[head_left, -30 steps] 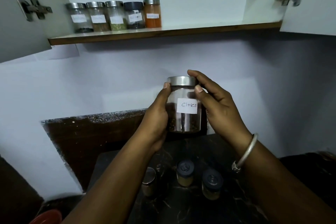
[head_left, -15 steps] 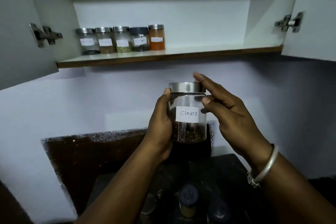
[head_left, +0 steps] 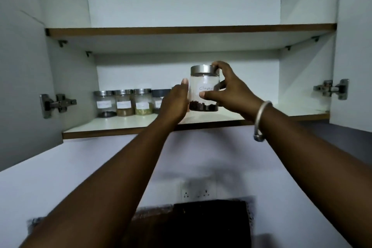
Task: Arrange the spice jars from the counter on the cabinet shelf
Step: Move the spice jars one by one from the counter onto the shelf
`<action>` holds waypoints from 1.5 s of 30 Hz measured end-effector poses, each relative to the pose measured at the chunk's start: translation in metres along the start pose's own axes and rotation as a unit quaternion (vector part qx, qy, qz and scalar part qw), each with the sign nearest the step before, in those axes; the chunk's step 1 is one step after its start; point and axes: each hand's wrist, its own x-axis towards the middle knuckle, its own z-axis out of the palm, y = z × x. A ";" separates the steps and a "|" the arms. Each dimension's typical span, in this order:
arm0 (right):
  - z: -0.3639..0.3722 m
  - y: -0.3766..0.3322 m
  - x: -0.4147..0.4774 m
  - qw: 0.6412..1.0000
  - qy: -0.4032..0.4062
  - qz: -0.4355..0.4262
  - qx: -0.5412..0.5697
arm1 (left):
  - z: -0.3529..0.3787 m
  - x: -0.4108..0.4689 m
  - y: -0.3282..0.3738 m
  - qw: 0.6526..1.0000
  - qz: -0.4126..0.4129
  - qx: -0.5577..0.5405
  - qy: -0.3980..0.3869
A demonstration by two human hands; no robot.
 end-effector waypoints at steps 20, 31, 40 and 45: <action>0.111 0.156 0.188 0.972 -0.094 0.139 -0.162 | 0.020 0.045 -0.095 0.919 0.082 0.385 0.024; 0.097 0.146 0.177 0.971 -0.099 0.182 -0.116 | 0.018 0.040 -0.093 0.914 0.128 0.380 0.057; 0.051 0.091 0.080 0.958 -0.173 0.173 -0.147 | 0.011 0.026 -0.081 0.926 0.145 0.348 0.026; 0.074 0.046 0.002 0.984 -0.127 0.024 -0.123 | -0.001 -0.007 -0.064 0.959 0.172 0.223 -0.041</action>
